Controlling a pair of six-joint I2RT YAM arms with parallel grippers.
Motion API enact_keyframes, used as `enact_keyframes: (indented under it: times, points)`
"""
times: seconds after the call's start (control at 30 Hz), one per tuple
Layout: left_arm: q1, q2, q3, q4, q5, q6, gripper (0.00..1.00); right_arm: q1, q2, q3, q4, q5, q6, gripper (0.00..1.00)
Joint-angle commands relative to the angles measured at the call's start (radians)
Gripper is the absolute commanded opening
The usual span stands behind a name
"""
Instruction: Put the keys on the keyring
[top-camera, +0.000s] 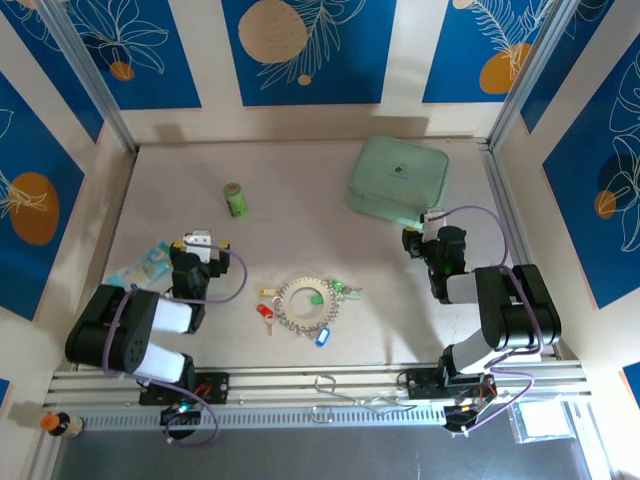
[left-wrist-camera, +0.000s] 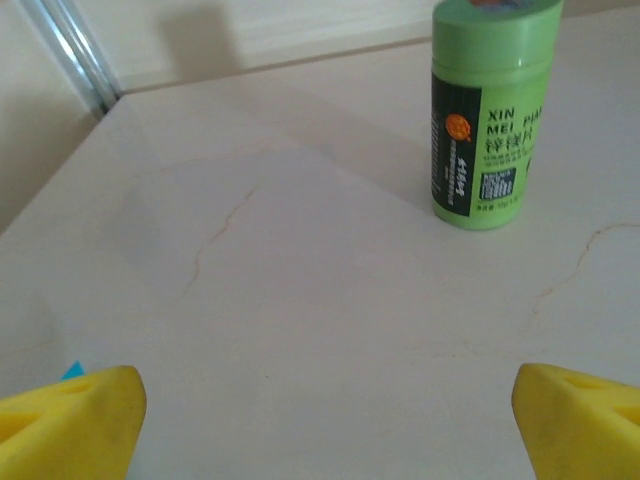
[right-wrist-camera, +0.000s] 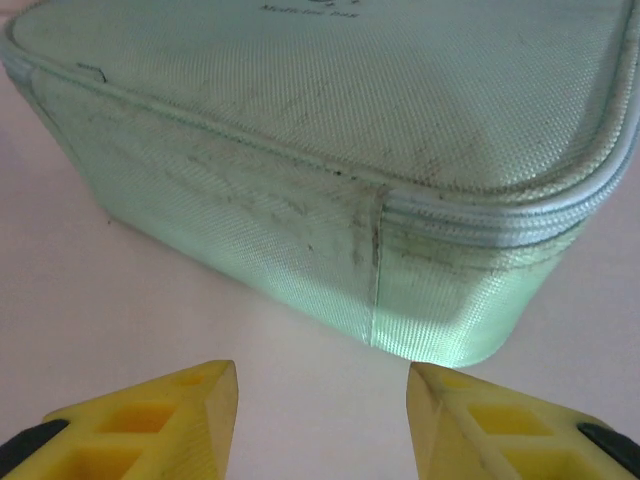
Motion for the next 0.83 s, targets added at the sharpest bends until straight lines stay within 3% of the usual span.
enact_keyframes:
  times: [0.0,0.07,0.13,0.2,0.53,0.67,0.7,0.73,0.8]
  points:
    - [0.018,0.136,0.020,0.282,0.061,0.022,0.94,-0.033,0.002,0.048,-0.013,-0.056,0.061,0.50]
    - [0.021,0.045,0.060,0.073,0.030,-0.008,0.96,-0.030,-0.003,0.051,-0.030,-0.045,0.058,0.49]
    - [0.022,0.083,0.111,0.049,-0.029,-0.016,1.00,-0.030,-0.003,0.051,-0.029,-0.044,0.058,0.49]
    - [0.019,0.059,0.172,-0.111,-0.012,-0.010,1.00,-0.028,0.000,0.050,-0.023,-0.043,0.058,0.49]
    - [0.024,0.067,0.181,-0.119,0.043,0.001,1.00,-0.029,0.000,0.052,-0.026,-0.044,0.058,0.49]
    - [0.060,0.064,0.207,-0.180,0.125,-0.021,1.00,-0.028,0.000,0.051,-0.027,-0.042,0.058,0.50]
    - [0.060,0.064,0.203,-0.173,0.126,-0.020,1.00,-0.028,0.000,0.051,-0.026,-0.042,0.058,0.54]
    - [0.061,0.063,0.198,-0.167,0.127,-0.019,1.00,-0.028,0.000,0.050,-0.027,-0.042,0.057,0.94]
    - [0.060,0.062,0.195,-0.159,0.127,-0.018,1.00,-0.026,-0.002,0.048,-0.021,-0.037,0.056,0.99]
